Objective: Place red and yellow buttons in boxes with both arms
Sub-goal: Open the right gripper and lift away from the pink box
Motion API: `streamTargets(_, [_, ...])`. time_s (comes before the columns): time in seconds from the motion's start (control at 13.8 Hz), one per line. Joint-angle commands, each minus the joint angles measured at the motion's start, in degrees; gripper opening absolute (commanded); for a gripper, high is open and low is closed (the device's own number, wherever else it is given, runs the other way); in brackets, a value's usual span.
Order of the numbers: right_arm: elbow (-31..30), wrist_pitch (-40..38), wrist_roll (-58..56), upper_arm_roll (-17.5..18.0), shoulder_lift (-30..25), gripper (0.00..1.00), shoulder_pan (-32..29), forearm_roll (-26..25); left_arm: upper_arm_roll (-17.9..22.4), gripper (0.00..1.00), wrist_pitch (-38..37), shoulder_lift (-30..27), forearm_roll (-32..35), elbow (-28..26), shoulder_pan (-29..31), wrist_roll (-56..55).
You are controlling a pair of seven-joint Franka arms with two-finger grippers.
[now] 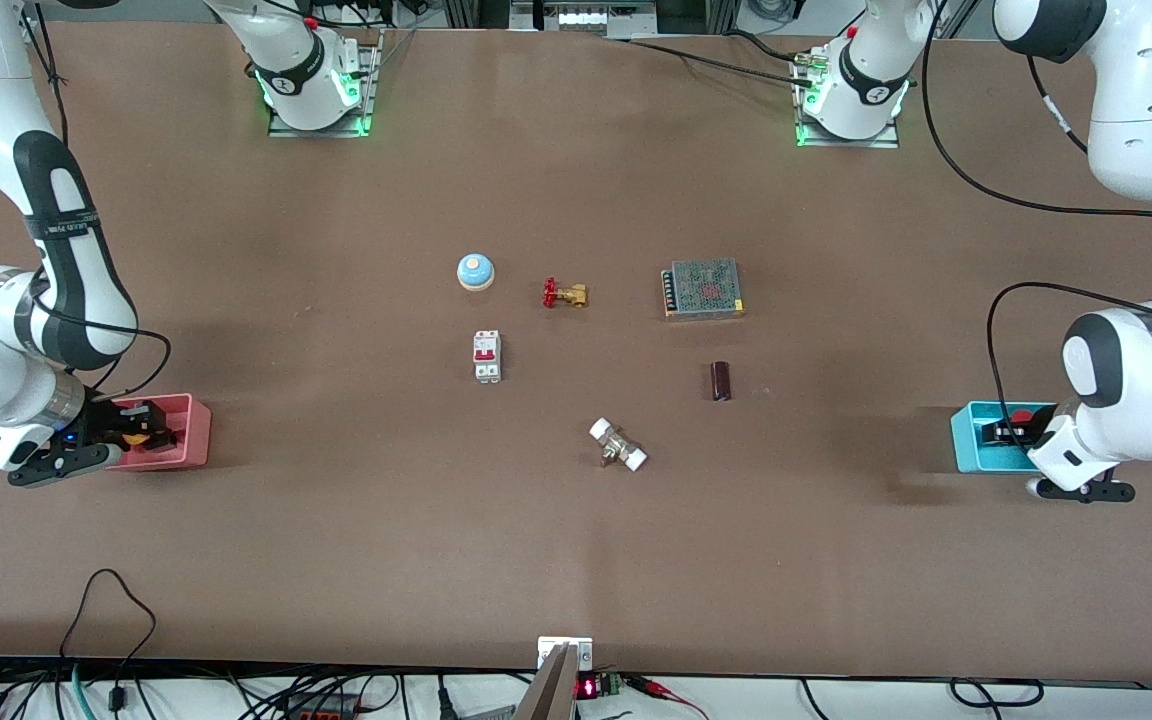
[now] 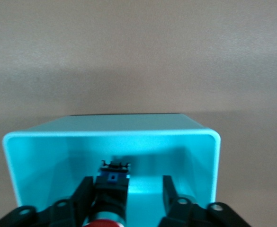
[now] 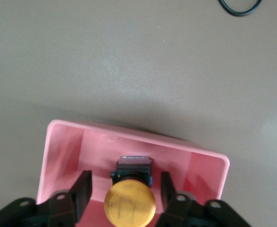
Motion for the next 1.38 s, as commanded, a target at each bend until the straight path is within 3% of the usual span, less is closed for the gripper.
streamTargets(0.0, [0.6, -1.6, -1.0, 0.3, -1.3, 1.00, -0.1, 1.3, -0.6, 1.00, -5.8, -6.1, 0.0, 0.5, 0.1, 0.5])
streamTargets(0.14, [0.5, -7.9, -0.9, 0.5, -5.0, 1.00, 0.3, 1.3, -0.9, 1.00, -7.1, -7.5, -0.1, 0.5, -0.5, 0.4])
streamTargets(0.36, [0.5, -18.3, 1.8, 0.8, -13.1, 1.00, 3.1, 1.3, -0.8, 1.00, -5.1, -4.9, -0.3, 0.5, 0.2, 0.6])
streamTargets(0.65, [0.8, -32.4, 24.2, 0.9, -25.2, 1.00, 11.8, 0.1, -0.7, 1.00, -0.3, -0.9, -0.2, -0.3, -0.4, 0.4])
streamTargets(0.87, [0.9, -35.9, 27.7, 1.0, -31.4, 1.00, 15.2, 0.2, -0.8, 1.00, 0.4, 0.2, -0.5, -0.5, -0.7, -0.2])
streamTargets(1.3, [0.9, -36.7, 27.4, 1.0, -32.8, 1.00, 15.5, 0.5, -0.8, 1.00, 3.2, 2.5, -0.8, -0.7, 0.3, 0.6])
